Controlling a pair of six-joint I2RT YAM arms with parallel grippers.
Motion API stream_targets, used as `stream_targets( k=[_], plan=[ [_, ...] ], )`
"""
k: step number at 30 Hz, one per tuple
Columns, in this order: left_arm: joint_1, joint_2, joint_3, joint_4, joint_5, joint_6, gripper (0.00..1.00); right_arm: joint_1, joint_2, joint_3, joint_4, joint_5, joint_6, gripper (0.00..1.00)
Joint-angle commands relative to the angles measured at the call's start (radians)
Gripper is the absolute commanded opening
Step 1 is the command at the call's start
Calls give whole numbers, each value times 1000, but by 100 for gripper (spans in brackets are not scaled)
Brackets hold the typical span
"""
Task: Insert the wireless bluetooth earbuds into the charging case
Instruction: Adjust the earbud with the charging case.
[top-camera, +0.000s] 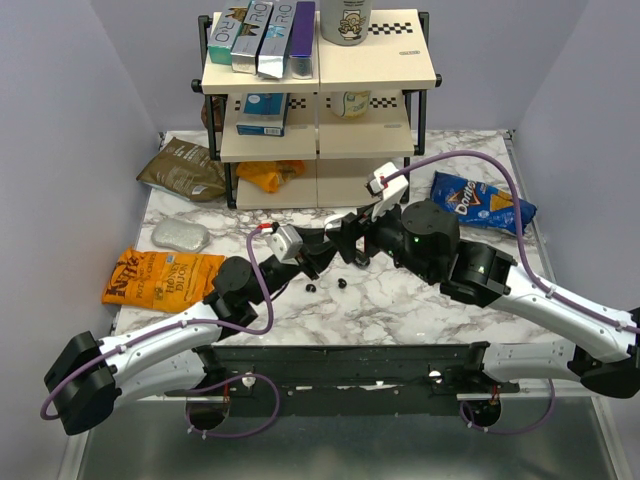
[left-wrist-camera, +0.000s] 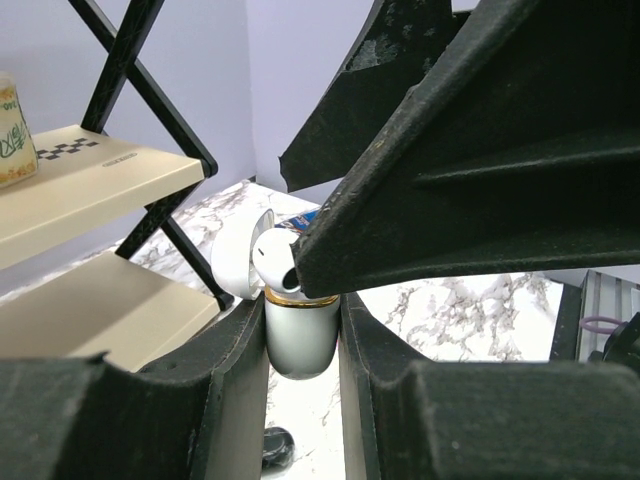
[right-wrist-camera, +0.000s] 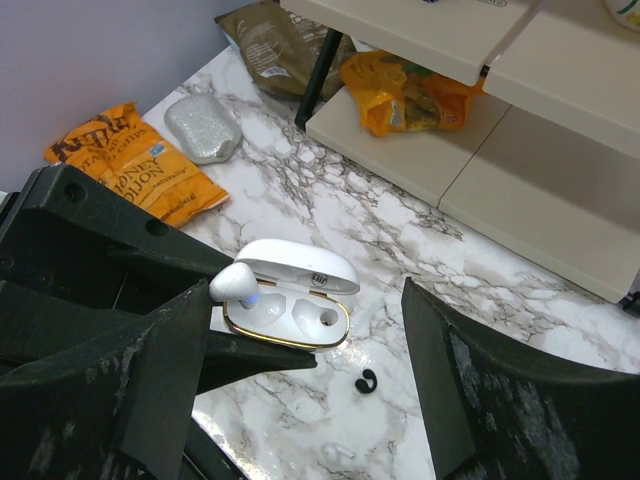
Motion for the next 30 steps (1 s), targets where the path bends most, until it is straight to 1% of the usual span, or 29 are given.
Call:
stream_targets(
  k=[1, 30],
  plan=[
    [0, -33, 15, 37, -4, 16, 0, -4, -19, -12, -49, 52, -4, 84],
    [1, -57, 10, 38, -1, 20, 0, -4, -58, -55, -61, 108, -3, 84]
  ],
)
